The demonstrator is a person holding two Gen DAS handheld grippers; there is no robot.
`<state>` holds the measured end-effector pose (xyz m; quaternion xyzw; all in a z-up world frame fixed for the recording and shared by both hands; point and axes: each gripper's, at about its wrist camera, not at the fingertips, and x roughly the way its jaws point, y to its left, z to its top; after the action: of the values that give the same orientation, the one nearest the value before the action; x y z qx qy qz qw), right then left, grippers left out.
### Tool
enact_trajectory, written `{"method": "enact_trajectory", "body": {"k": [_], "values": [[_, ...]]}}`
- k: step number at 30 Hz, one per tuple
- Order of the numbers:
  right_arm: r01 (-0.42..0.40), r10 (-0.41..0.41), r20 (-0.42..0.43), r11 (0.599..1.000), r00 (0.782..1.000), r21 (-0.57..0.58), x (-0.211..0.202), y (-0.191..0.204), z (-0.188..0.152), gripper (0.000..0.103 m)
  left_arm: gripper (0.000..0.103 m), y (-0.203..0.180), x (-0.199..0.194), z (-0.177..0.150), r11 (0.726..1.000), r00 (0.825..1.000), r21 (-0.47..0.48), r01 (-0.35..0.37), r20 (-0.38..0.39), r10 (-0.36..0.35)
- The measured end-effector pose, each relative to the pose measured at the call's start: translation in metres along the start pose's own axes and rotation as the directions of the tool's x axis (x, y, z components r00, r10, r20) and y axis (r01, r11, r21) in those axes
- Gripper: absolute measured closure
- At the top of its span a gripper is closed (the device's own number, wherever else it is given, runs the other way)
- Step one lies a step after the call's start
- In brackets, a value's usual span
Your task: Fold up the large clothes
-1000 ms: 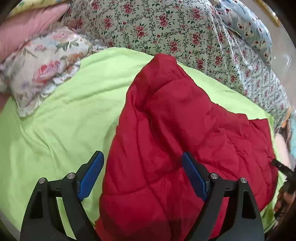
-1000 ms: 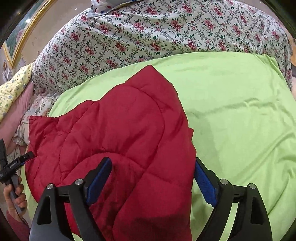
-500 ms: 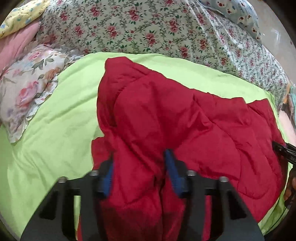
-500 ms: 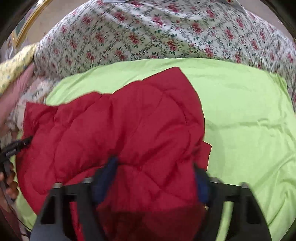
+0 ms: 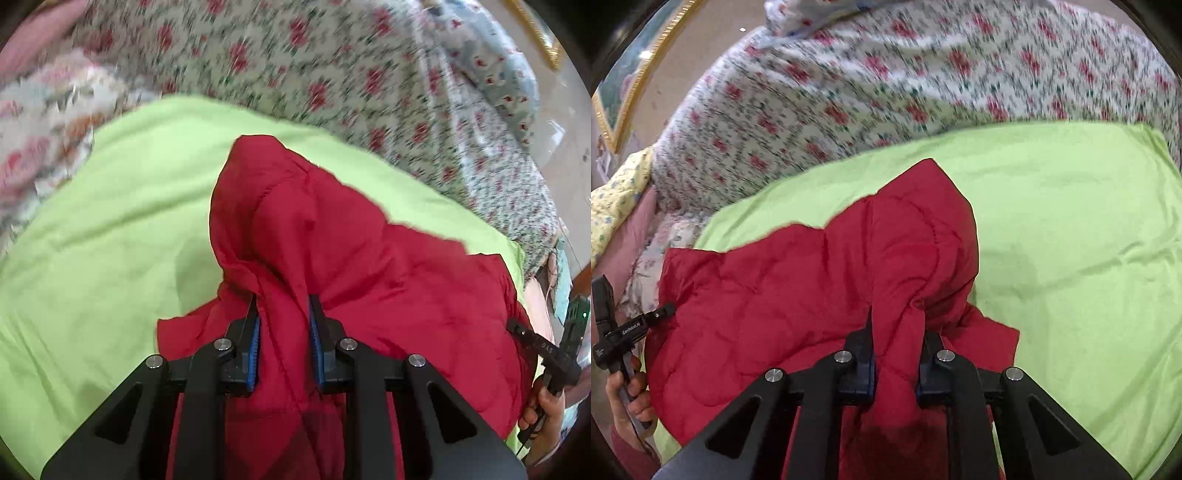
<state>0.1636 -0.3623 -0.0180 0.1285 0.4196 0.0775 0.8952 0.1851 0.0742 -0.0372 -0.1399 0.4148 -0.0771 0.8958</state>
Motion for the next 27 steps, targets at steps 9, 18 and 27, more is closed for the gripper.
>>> {"method": "enact_trajectory", "body": {"k": [9, 18, 27], "values": [[-0.009, 0.010, -0.032, 0.999, 0.999, 0.048, 0.020, -0.015, -0.007, 0.090, 0.082, 0.004, 0.020, -0.003, 1.000, 0.999, -0.011, -0.006, -0.033, 0.006], [-0.041, 0.045, -0.034, 0.993, 0.998, 0.115, 0.023, -0.027, -0.012, 0.082, 0.042, 0.003, 0.012, -0.008, 1.000, 1.000, -0.002, 0.007, -0.023, -0.007], [-0.017, 0.019, -0.017, 0.995, 1.000, 0.102, 0.019, -0.023, -0.014, 0.070, 0.019, -0.003, -0.023, -0.019, 0.999, 0.998, 0.022, -0.045, 0.043, 0.044]]}}
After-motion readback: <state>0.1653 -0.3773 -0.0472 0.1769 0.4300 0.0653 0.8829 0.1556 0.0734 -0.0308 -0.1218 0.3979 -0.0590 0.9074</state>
